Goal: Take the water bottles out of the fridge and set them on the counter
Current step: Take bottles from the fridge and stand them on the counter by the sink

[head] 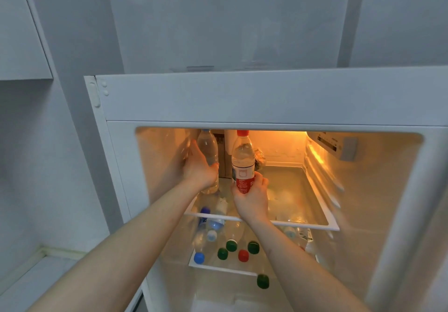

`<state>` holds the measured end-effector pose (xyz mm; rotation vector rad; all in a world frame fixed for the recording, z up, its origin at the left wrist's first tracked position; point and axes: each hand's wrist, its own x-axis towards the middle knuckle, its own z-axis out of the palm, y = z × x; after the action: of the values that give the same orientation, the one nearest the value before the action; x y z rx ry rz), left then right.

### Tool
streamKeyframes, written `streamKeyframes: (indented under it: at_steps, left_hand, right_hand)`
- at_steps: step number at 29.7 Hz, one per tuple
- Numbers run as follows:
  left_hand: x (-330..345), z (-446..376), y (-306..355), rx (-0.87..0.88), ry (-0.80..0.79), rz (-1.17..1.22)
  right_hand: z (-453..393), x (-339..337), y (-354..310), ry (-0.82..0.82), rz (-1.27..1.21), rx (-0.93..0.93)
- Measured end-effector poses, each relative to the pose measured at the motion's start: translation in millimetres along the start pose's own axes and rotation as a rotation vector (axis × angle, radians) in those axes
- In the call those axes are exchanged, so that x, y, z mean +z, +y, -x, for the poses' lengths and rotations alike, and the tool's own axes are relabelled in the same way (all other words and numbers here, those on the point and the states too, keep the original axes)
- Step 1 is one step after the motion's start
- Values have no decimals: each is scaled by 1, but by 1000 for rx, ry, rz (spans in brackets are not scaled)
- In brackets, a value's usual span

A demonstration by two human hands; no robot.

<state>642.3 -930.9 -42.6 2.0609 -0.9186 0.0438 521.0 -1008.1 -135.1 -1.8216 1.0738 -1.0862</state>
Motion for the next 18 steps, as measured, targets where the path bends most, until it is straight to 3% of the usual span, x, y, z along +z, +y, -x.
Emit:
streamKeyframes:
  at_steps: [7,18]
  left_hand:
    - [9,-12,3,-25,41,-28]
    - [14,18,4,144,-36,-36]
  right_hand:
    - [0,0,2,-24,-128,7]
    - [0,-2,2,-27,-172,28]
